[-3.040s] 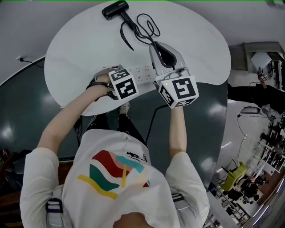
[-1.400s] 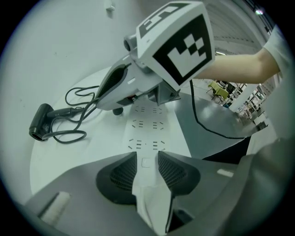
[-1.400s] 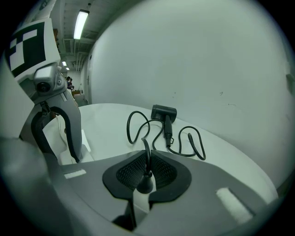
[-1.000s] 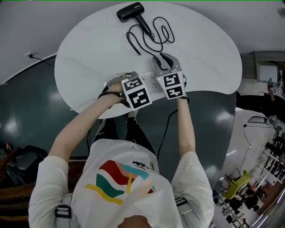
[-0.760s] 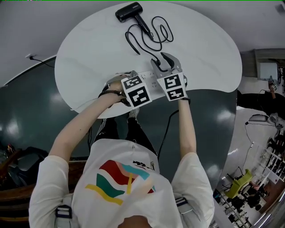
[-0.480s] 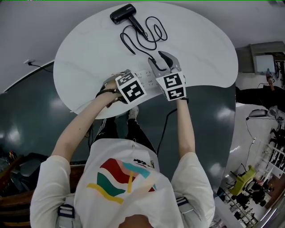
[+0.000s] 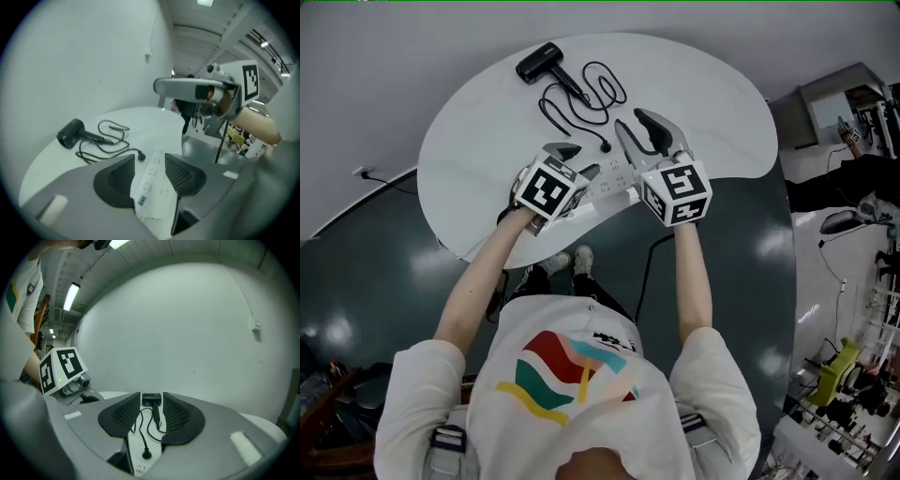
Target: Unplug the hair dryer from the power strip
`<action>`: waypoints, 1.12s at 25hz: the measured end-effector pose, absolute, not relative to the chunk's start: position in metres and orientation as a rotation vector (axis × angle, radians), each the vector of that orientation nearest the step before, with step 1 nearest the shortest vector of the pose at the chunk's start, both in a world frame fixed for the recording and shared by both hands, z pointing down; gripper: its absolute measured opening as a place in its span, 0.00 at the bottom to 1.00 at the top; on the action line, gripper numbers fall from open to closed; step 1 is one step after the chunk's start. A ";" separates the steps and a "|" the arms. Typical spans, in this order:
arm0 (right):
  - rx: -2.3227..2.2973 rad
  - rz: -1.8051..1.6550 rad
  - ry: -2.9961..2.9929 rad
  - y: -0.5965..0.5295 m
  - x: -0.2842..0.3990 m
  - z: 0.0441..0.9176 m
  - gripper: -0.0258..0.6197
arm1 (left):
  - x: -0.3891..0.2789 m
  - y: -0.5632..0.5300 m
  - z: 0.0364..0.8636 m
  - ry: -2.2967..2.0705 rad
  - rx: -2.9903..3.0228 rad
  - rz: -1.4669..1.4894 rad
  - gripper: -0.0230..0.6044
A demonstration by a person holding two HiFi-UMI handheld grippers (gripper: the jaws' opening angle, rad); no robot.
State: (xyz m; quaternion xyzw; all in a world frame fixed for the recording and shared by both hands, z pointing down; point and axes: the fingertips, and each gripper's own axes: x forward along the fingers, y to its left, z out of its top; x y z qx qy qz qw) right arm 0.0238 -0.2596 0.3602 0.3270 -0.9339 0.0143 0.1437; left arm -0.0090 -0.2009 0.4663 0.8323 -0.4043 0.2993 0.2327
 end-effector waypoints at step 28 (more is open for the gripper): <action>1.685 -0.024 -2.587 -0.153 0.090 0.268 0.06 | -0.042 -0.143 0.267 -1.773 2.579 -0.148 0.12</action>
